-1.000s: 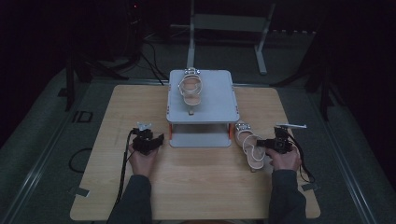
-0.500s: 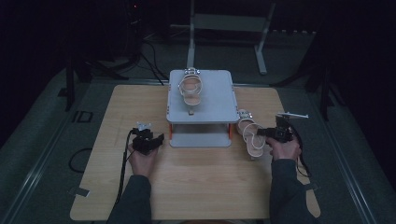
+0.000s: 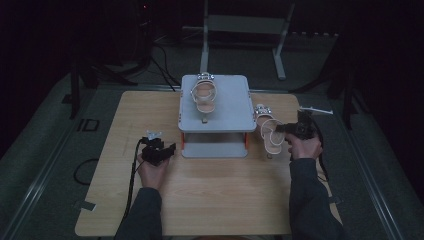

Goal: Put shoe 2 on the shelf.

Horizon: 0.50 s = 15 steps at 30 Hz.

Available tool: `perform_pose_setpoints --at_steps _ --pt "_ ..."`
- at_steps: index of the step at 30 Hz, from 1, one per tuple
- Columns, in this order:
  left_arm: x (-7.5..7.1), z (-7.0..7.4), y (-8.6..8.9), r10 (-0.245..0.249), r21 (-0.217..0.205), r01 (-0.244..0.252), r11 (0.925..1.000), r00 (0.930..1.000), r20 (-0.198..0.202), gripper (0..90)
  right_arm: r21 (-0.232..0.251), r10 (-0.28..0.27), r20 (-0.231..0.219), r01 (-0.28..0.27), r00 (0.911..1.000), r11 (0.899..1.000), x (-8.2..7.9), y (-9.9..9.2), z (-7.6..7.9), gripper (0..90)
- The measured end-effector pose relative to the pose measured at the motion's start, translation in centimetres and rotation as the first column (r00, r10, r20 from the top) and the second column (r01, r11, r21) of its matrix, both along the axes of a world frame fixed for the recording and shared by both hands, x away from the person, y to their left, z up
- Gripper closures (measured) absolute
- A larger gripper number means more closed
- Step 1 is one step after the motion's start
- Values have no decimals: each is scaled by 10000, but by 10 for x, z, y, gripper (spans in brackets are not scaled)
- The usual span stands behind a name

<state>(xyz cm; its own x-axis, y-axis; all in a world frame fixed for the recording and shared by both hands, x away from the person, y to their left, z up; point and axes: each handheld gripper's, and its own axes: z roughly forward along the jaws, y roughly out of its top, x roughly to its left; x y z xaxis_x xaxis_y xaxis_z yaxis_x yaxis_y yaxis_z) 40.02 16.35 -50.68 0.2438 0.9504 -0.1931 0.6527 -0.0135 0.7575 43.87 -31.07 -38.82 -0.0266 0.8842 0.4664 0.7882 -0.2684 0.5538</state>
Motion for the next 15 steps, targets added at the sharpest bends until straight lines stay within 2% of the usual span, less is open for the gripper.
perform_pose_setpoints --at_steps 8,15 --pt "0 0 0 -15 -11 15 10000 10000 -6 465 119 -111 239 109 9997 9999 10 4 22 829" --pt "0 0 0 -20 -26 20 10000 10000 -9 465 150 -103 292 98 9995 9998 16 7 34 829"
